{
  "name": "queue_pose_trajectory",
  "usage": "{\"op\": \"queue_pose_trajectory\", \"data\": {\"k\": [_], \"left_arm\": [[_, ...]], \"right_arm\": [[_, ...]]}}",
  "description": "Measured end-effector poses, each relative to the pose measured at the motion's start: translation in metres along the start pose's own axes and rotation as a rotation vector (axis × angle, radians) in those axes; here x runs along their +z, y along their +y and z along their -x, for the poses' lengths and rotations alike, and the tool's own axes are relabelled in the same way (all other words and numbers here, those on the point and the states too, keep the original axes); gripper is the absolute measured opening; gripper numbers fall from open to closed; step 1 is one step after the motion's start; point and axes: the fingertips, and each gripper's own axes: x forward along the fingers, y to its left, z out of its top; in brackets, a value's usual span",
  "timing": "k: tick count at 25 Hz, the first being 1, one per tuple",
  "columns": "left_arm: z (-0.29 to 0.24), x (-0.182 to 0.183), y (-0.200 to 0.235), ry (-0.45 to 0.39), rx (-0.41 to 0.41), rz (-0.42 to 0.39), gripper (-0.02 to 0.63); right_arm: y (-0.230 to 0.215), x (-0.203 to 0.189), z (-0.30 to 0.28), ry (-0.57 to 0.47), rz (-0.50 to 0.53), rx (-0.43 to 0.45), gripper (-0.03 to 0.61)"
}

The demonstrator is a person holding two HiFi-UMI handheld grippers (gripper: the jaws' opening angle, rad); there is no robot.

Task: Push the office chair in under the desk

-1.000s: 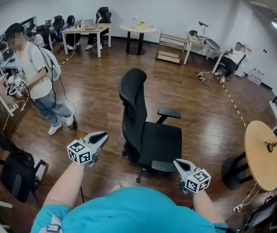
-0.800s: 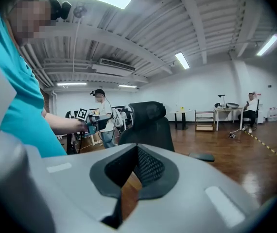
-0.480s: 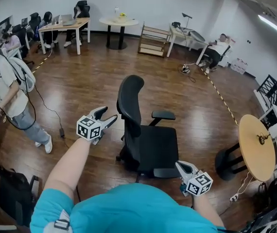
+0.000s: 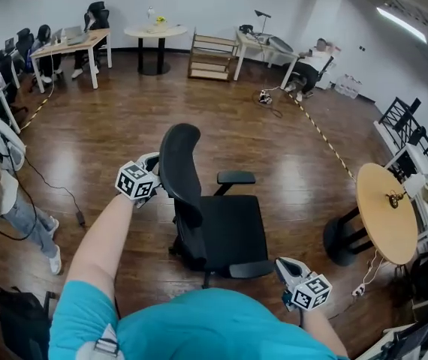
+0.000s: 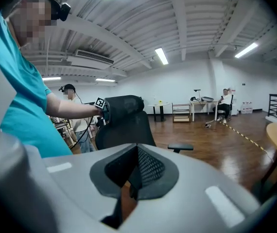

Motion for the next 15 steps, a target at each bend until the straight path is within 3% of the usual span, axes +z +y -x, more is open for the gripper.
{"op": "queue_pose_trajectory", "data": {"k": [7,15], "left_arm": [[-0.007,-0.005,0.006,-0.001,-0.043,-0.039,0.346],[-0.029,-0.004,-0.002,0.039,-0.039,-0.043,0.347]], "right_arm": [[-0.016,-0.006,0.002,-0.006,-0.015,-0.064,0.0],[-0.041,-0.006,-0.003,-0.026,-0.019,-0.052,0.0]]}}
